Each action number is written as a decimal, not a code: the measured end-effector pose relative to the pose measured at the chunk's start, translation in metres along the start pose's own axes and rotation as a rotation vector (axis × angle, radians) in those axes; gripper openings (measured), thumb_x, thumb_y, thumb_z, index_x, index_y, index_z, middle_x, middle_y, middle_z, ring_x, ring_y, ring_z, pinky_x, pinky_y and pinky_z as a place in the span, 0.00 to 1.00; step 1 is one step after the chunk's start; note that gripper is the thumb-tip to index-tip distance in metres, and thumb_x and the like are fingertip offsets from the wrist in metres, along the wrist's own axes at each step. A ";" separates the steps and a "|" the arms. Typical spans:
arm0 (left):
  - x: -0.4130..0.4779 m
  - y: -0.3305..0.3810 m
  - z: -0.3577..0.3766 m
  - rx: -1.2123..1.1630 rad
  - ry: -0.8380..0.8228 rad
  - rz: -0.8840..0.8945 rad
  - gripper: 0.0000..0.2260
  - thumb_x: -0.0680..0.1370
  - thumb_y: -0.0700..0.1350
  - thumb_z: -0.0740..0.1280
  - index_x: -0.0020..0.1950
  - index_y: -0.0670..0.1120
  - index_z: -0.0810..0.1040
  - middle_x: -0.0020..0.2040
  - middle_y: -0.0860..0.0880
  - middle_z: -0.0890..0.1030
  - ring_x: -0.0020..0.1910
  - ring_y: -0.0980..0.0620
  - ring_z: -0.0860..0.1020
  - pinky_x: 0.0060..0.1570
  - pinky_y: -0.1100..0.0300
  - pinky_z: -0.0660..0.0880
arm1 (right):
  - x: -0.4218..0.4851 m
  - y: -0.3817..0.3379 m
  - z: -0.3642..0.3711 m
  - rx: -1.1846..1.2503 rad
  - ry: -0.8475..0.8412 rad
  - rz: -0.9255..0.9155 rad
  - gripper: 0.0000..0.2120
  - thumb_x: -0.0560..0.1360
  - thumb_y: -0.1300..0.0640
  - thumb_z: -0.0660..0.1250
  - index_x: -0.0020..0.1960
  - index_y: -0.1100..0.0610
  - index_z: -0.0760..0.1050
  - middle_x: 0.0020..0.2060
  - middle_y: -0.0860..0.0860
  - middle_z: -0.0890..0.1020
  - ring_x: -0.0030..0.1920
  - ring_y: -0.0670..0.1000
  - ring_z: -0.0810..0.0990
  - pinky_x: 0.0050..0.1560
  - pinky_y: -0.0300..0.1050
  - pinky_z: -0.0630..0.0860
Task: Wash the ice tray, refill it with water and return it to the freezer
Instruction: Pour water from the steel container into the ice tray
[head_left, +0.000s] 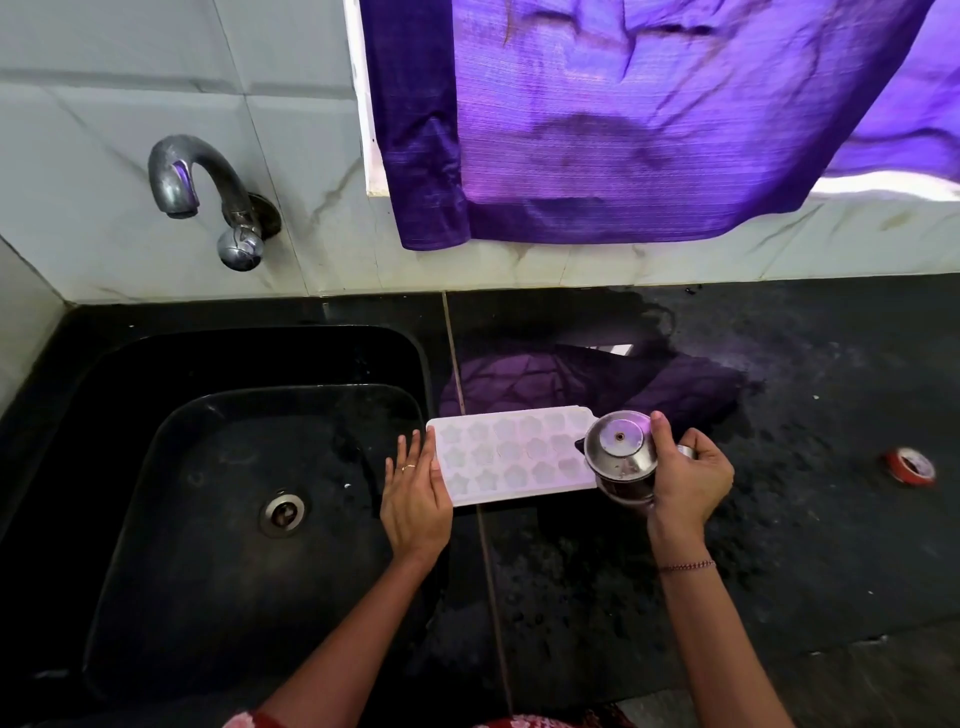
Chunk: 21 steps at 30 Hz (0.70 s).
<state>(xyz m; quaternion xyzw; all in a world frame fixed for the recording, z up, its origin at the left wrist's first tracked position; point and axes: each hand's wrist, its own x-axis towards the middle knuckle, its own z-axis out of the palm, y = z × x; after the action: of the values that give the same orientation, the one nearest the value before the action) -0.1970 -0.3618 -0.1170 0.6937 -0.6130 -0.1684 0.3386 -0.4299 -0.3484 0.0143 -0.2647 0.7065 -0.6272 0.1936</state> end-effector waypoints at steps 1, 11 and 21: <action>0.000 0.000 0.000 0.000 -0.001 0.000 0.26 0.79 0.51 0.43 0.74 0.45 0.64 0.72 0.46 0.68 0.75 0.49 0.59 0.74 0.50 0.55 | 0.000 0.000 -0.001 0.028 0.010 0.020 0.27 0.70 0.56 0.74 0.26 0.55 0.56 0.17 0.44 0.60 0.23 0.44 0.56 0.27 0.37 0.60; 0.000 0.001 -0.001 0.001 -0.005 0.003 0.26 0.79 0.51 0.43 0.73 0.46 0.64 0.72 0.46 0.68 0.75 0.49 0.60 0.74 0.50 0.55 | 0.001 0.001 -0.007 0.169 0.070 0.116 0.25 0.71 0.61 0.72 0.27 0.55 0.57 0.16 0.42 0.61 0.21 0.42 0.60 0.24 0.32 0.62; 0.001 0.001 -0.001 0.009 -0.009 0.007 0.26 0.79 0.51 0.43 0.73 0.45 0.65 0.72 0.45 0.68 0.75 0.48 0.60 0.74 0.49 0.55 | 0.007 0.006 -0.015 0.045 0.075 0.015 0.27 0.71 0.57 0.73 0.26 0.56 0.56 0.16 0.44 0.60 0.22 0.44 0.57 0.25 0.34 0.58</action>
<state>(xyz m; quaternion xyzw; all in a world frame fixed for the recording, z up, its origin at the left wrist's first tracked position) -0.1965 -0.3621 -0.1154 0.6924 -0.6177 -0.1675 0.3331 -0.4453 -0.3407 0.0113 -0.2315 0.7008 -0.6510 0.1775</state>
